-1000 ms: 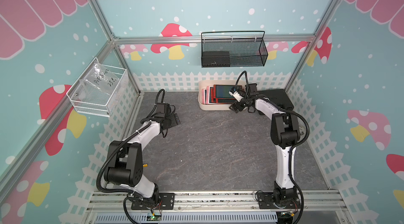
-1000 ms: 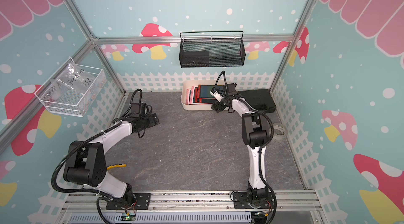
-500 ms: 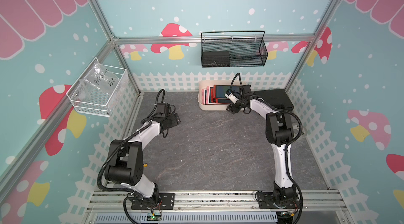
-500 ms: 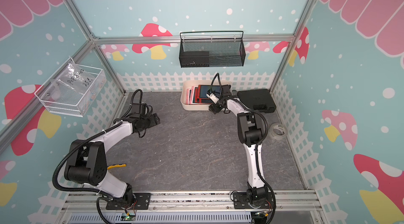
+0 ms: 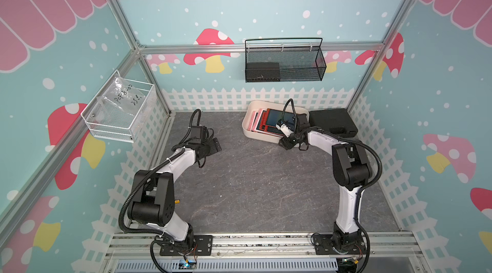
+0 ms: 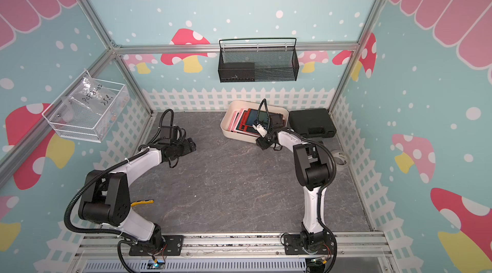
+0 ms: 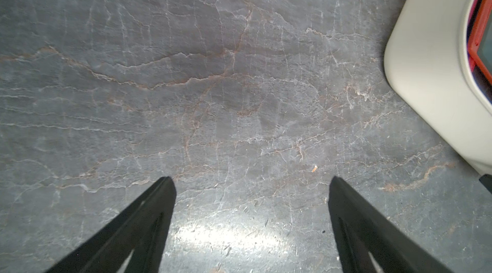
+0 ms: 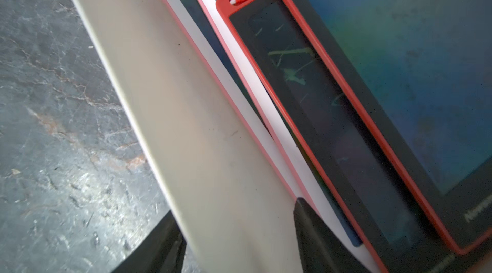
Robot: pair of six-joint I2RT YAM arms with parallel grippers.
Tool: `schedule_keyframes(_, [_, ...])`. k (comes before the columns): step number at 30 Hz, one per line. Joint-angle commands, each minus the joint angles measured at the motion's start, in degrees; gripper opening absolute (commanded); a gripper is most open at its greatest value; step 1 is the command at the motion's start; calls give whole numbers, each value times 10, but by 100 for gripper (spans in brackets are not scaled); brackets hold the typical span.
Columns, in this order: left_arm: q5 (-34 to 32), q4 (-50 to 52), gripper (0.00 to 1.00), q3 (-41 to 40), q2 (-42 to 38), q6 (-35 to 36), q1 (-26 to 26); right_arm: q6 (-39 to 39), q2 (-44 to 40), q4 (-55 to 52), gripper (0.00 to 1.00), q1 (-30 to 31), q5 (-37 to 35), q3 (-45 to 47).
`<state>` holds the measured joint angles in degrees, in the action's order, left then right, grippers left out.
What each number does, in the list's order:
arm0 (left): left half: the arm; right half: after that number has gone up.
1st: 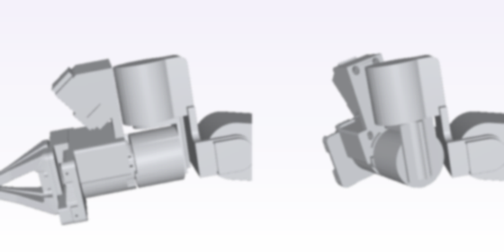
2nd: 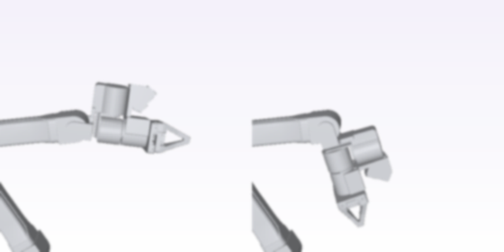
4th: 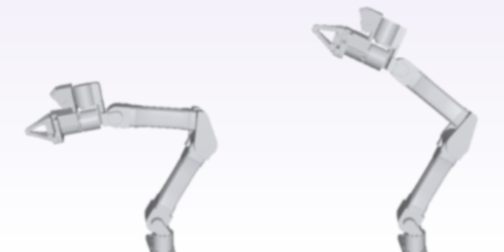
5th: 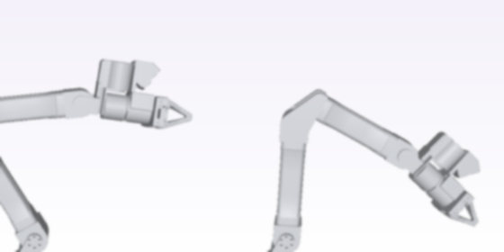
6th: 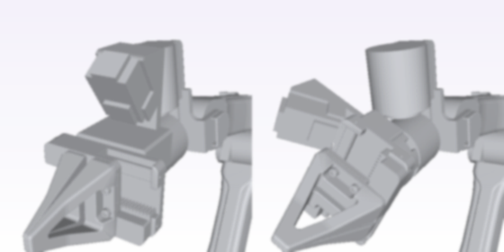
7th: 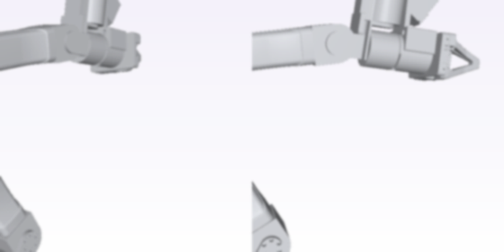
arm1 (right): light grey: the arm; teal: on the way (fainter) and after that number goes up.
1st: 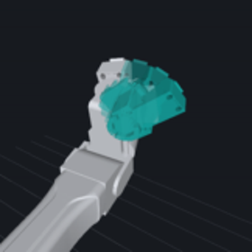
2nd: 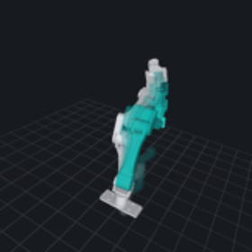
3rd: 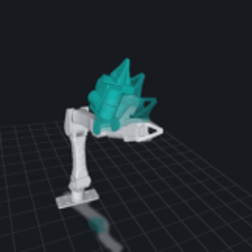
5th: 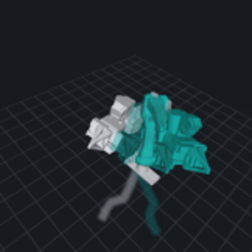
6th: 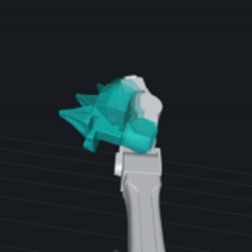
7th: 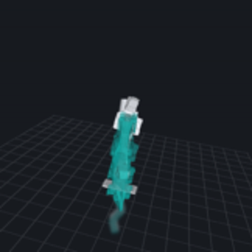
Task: Take out the writing tablet from the storage box
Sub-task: Move the storage box to the center of the board.
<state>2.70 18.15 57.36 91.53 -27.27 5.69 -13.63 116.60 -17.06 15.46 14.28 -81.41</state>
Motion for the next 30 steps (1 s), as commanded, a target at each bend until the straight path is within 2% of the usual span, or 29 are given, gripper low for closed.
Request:
schedule_keyframes(1, [10, -5, 91, 8, -8, -10, -2, 51, -40, -57, 64, 1, 7, 76])
schedule_keyframes(11, [1, -22, 88, 38, 37, -15, 21, 161, -164, -73, 61, 35, -16, 235])
schedule_keyframes(16, [-5, -45, 87, 69, 81, -16, 39, 231, -218, -83, 59, 48, -31, 286])
schedule_keyframes(22, [-2, -80, 86, 110, 132, -19, 60, 278, -306, -94, 61, 48, -58, 359])
schedule_keyframes(30, [18, -72, 85, 200, 202, -15, 89, 313, -416, -89, 82, 48, -61, 337])
